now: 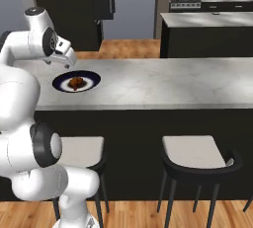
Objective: Take the chicken drumstick from the fridge and place it on the digital scale on the counter by the fridge. Wait a few seconds for a reading, then move it to the plate on the dining counter.
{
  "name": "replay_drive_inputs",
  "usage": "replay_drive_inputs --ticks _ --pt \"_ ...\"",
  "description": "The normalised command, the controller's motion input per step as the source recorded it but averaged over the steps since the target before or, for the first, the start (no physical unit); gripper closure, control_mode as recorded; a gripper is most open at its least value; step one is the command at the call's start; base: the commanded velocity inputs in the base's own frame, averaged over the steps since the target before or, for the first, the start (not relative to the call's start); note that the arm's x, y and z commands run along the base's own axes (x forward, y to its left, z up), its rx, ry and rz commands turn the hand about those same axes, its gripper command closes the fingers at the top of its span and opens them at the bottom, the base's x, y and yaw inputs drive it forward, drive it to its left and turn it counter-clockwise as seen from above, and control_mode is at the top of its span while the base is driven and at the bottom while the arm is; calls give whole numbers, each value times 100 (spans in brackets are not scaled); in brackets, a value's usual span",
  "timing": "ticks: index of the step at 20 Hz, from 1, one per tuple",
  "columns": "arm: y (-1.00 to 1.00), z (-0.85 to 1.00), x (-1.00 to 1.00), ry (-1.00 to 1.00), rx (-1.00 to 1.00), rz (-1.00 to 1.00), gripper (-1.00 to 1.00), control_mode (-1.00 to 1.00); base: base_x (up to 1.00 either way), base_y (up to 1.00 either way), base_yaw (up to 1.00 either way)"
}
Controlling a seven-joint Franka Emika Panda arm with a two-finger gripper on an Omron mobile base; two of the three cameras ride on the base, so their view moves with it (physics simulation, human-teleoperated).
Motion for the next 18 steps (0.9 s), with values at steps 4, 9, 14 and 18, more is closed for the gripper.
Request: replay_drive_inputs --ticks 4,9,14,18 --pt "-18 65 -100 -5 0 0 -100 -100 0 0 0" --pt "-31 18 -100 -1 0 2 -100 -100 0 0 0" --pt "-35 -1 -100 -5 -1 0 -100 -100 0 0 0" --pt "-32 -15 -100 -5 0 0 -100 -100 0 0 0"
